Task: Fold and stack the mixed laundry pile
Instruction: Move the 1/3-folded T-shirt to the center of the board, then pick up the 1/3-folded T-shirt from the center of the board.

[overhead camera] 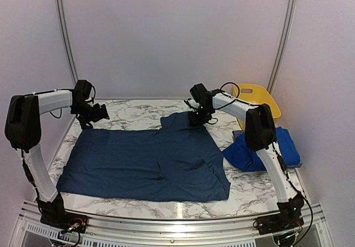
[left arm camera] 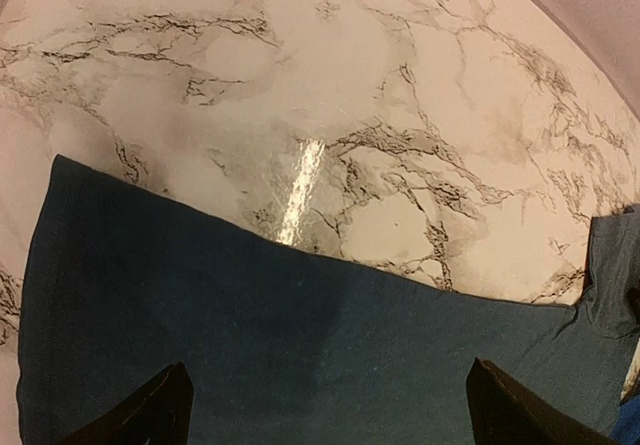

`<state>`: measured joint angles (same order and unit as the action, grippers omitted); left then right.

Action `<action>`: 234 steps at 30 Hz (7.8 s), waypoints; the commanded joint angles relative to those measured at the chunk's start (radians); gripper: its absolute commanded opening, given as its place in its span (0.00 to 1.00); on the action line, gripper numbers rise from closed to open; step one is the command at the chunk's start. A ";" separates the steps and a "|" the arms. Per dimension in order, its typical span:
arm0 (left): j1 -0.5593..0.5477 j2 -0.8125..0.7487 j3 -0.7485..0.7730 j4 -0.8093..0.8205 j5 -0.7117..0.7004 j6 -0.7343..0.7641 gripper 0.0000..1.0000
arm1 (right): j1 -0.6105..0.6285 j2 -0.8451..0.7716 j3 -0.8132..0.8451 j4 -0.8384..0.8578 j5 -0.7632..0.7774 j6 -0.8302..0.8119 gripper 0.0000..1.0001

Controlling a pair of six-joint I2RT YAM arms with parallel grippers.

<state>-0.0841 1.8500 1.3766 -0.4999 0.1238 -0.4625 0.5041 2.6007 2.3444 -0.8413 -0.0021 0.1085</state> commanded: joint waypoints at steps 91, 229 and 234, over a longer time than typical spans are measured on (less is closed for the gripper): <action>0.179 0.101 0.039 0.034 0.103 0.068 0.97 | -0.058 0.071 0.084 0.118 0.057 -0.007 0.51; 0.179 0.206 0.221 0.053 0.133 0.278 0.00 | -0.151 -0.256 -0.194 0.234 -0.259 0.080 0.00; 0.180 0.120 0.137 0.081 0.128 0.290 0.00 | -0.127 -0.376 -0.337 0.261 -0.246 0.070 0.00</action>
<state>0.0971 2.0575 1.5684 -0.4564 0.2432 -0.1936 0.3565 2.3161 2.0796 -0.6201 -0.2535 0.1936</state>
